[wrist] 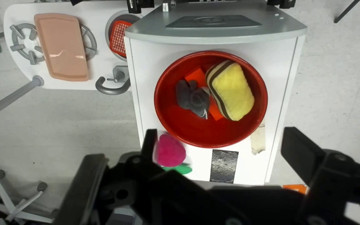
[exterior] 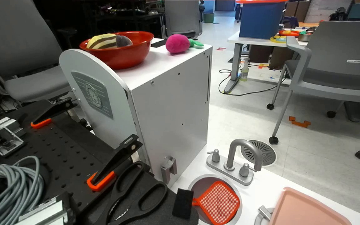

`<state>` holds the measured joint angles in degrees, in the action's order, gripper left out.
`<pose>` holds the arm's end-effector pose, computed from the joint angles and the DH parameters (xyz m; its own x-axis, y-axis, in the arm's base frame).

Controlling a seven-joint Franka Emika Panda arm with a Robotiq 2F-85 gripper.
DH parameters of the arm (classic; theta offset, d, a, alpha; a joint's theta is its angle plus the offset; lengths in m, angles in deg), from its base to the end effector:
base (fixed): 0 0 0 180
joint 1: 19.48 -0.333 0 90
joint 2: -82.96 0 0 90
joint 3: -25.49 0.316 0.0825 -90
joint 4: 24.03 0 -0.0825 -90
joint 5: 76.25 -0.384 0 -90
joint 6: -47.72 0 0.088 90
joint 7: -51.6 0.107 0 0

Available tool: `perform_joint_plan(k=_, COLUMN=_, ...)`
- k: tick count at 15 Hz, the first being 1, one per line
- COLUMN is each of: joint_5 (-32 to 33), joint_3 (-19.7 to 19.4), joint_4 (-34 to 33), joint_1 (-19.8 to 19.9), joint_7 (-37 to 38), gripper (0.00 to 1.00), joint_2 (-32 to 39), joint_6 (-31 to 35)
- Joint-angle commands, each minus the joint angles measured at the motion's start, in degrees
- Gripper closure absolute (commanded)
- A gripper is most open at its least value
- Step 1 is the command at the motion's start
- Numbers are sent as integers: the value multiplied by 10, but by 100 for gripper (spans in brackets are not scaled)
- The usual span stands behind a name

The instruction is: Remove the yellow object from the orange bowl and put it on the counter

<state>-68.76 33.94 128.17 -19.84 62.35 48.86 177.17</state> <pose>0.3729 0.0539 0.4434 0.9763 0.0393 0.2130 0.0050 -0.9873 0.1590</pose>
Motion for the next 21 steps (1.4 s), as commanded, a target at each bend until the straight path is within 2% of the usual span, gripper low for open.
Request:
perform_joint_plan(k=1, joint_5=11, joint_3=0, joint_4=14, joint_1=-3, joint_7=-4, gripper=0, joint_2=-11, joint_6=23)
perform_joint_plan(k=12, joint_5=31, joint_3=1, joint_4=26, joint_1=3, joint_7=-6, gripper=0, joint_2=-13, joint_6=28)
perform_joint_plan(k=21, joint_5=26, joint_3=-7, joint_4=24, joint_1=-10, joint_7=-28, gripper=0, joint_2=-11, joint_6=32)
